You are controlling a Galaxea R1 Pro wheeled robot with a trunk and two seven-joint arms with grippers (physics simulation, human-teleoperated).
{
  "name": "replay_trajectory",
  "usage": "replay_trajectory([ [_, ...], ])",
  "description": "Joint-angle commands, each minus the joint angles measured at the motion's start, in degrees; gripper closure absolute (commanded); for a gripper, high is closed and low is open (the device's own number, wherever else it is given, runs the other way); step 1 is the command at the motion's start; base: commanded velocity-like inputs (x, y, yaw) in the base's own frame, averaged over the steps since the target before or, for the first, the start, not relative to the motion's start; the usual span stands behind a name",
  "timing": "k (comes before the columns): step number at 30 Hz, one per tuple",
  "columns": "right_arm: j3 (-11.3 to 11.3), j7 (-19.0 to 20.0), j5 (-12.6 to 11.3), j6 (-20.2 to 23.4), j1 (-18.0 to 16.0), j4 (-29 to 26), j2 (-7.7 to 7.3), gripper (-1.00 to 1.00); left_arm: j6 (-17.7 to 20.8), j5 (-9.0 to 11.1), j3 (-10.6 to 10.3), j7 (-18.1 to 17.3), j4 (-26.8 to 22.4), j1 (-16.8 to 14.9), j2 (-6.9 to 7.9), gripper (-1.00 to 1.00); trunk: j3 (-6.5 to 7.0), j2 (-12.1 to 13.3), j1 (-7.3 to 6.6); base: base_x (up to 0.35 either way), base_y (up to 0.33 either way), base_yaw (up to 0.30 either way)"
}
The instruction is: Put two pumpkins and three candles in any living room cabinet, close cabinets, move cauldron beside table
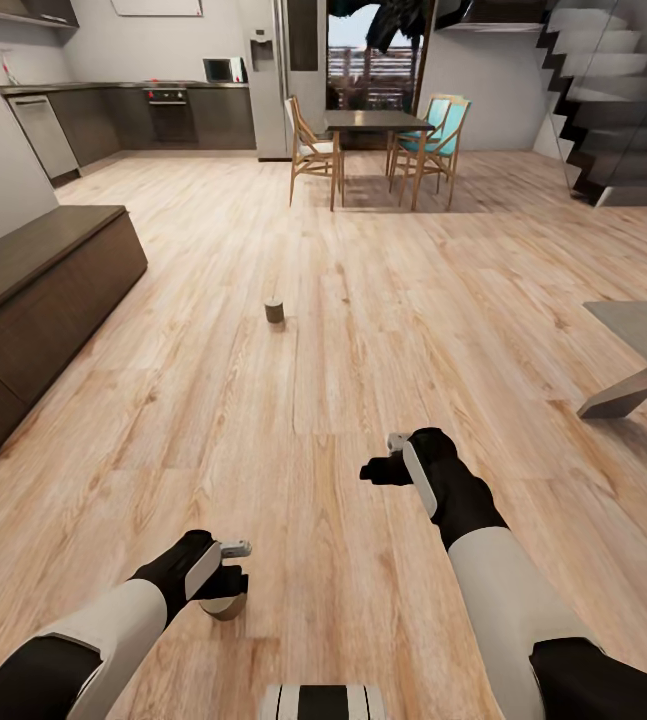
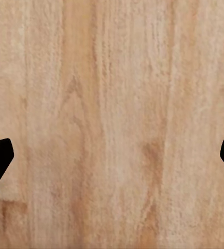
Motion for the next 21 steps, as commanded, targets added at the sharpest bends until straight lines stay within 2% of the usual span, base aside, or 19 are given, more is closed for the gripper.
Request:
replay_trajectory([
  [1,0.0,0.0,-0.1,0.2,0.0,0.0,-0.01,-1.0,0.2,0.6,-0.4,0.4,-0.1,0.0,0.02,-1.0,-0.04,0.0,-0.01,0.0,0.0,0.0],
  [21,0.0,0.0,-0.1,0.2,0.0,0.0,-0.01,-1.0,-0.5,0.7,-0.4,0.4,-0.1,0.0,0.02,-1.0,-0.04,0.0,-0.01,0.0,0.037,0.0],
])
